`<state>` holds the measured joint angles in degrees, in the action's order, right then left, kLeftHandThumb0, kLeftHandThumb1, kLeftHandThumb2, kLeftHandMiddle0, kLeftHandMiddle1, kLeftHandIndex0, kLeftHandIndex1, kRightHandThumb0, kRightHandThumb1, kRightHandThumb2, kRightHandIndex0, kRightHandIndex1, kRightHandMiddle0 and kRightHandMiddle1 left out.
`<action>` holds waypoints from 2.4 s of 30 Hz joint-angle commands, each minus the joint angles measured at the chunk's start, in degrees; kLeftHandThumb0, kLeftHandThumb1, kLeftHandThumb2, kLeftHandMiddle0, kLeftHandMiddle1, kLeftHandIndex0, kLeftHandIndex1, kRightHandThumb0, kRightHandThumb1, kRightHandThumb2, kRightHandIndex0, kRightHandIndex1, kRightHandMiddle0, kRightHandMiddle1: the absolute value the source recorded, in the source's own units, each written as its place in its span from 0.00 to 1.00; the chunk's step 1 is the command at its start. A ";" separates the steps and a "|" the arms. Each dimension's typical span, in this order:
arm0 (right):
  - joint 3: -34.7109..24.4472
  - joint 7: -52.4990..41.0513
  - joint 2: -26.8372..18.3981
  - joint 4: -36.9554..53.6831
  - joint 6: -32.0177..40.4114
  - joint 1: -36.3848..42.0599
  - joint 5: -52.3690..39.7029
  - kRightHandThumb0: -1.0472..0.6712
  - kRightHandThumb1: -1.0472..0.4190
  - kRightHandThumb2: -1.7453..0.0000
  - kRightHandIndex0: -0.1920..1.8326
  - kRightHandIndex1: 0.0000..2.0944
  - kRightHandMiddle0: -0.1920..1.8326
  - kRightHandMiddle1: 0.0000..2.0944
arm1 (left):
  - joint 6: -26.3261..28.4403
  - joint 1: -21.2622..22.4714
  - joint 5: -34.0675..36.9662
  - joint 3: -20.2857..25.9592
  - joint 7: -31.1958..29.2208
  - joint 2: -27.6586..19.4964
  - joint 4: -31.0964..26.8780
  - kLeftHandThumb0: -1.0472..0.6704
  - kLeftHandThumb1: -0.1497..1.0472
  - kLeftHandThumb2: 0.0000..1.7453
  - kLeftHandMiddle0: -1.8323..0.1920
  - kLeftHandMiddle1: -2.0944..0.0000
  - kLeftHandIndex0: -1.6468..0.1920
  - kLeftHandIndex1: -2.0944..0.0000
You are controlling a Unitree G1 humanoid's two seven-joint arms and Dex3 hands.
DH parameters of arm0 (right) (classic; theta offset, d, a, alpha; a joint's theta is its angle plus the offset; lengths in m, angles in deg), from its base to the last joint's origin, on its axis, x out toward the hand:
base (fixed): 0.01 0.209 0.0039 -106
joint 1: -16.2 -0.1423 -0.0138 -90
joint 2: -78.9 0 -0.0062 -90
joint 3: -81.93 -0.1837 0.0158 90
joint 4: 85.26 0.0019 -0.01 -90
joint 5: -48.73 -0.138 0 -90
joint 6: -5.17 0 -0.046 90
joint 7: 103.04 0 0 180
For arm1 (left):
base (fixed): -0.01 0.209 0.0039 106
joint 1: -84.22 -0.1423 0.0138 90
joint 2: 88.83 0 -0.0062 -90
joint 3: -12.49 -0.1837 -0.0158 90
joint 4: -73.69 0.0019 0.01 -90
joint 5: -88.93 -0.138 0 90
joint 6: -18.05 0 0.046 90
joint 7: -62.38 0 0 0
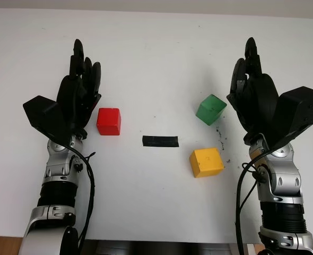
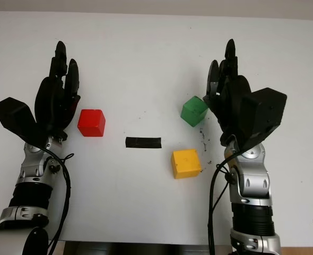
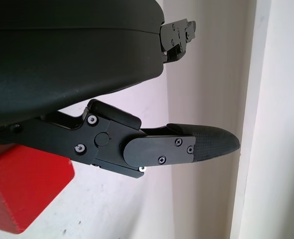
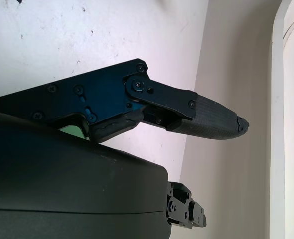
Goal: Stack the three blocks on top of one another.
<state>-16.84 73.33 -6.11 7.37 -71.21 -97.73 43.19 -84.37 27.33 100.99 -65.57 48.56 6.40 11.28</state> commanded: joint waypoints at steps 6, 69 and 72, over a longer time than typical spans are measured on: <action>0.12 -1.29 -0.79 1.03 -0.30 1.11 0.17 0.15 0.00 0.59 0.00 0.00 0.00 0.00 | 1.05 -2.04 -0.31 -0.93 0.19 0.55 -2.65 0.19 1.00 0.26 1.00 1.00 1.00 1.00; 1.64 -0.74 -0.44 5.35 -0.18 3.07 2.66 0.19 0.00 0.61 0.00 0.00 0.00 0.00 | -4.64 -8.78 -48.94 -16.14 -2.53 -36.63 -22.56 0.09 0.97 0.03 0.87 0.97 0.72 0.96; 1.65 -0.65 -0.33 5.29 -0.35 3.11 2.70 0.19 0.00 0.61 0.00 0.00 0.00 0.00 | -4.95 -8.76 -48.59 -16.13 -1.94 -36.22 -22.06 0.10 0.95 0.03 0.86 0.97 0.69 0.95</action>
<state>-15.17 72.50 -6.76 12.19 -71.01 -95.18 46.06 -89.04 19.49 52.04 -81.51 46.12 -29.74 -10.70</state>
